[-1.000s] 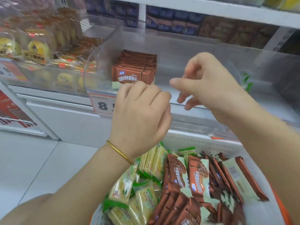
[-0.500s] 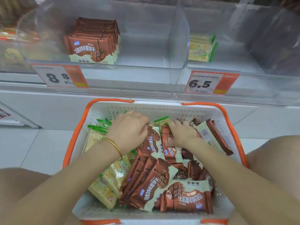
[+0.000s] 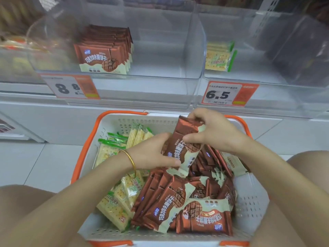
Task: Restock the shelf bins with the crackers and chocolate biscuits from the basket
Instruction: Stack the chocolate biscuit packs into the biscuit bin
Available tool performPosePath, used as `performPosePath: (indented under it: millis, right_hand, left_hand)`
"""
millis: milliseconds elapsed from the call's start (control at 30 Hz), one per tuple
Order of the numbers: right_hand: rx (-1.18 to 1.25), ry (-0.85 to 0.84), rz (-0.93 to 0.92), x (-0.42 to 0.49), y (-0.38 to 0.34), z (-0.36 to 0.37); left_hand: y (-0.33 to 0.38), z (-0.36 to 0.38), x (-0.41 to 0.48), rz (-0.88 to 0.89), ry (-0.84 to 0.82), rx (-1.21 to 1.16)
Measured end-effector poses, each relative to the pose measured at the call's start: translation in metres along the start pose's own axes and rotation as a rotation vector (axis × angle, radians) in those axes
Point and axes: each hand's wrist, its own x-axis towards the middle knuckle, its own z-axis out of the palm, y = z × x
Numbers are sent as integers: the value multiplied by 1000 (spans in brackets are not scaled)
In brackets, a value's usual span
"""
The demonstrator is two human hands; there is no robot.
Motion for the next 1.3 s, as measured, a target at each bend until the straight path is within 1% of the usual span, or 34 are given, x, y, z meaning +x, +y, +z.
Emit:
performPosePath:
  millis: [67, 133, 200, 267, 333, 400, 433, 467, 500, 533, 567, 600, 633, 700, 767, 900, 933, 1167, 1300]
  right_hand:
    - [207, 21, -1, -6, -20, -10]
    - [363, -43, -15, -6, -40, -20]
    - [435, -138, -61, -1, -62, -29]
    - [465, -162, -129, 13, -90, -38]
    - [550, -98, -180, 35, -116, -46]
    - [656, 0, -188, 71, -138, -49]
    - [672, 58, -182, 92, -146, -48]
    - [652, 116, -168, 112, -151, -45]
    - [608, 160, -143, 132, -154, -38]
    - [552, 184, -112, 151, -155, -29]
    - [492, 186, -74, 167, -154, -18]
    - [436, 172, -36, 182, -153, -5]
    - [378, 159, -10, 196, -151, 8]
    - [242, 162, -17, 218, -147, 30]
    - [101, 208, -40, 232, -146, 42]
    - [-372, 251, 41, 233, -147, 49]
    - [-421, 245, 61, 232, -147, 50]
    - [-358, 241, 128, 241, -157, 61]
    - [-286, 193, 141, 242, -152, 63]
  left_hand:
    - [5, -19, -10, 24, 35, -73]
    - [12, -45, -26, 65, 88, -99]
    - [21, -78, -46, 91, 144, -148]
    - [29, -111, -67, 161, 232, -210]
    - [34, -137, -76, 225, 424, -331]
    - [27, -160, -75, 256, 720, -465]
    - [22, -168, -72, 245, 890, -478]
    - [14, -174, -69, 221, 1063, -399]
    - [3, -179, -64, 190, 1194, -200]
    - [-9, -180, -61, 154, 1239, 61]
    - [-20, -179, -56, 126, 1213, 291]
    - [-27, -178, -52, 107, 1146, 452]
    - [-31, -175, -47, 82, 1077, 527]
    - [-29, -169, -40, 35, 1003, 573]
    - [-25, -163, -33, -15, 949, 656]
    - [-26, -158, -31, -86, 905, 704]
    - [-25, -158, -31, -93, 903, 705]
    - [-24, -158, -31, -84, 920, 685]
    - [-23, -158, -31, -93, 904, 697]
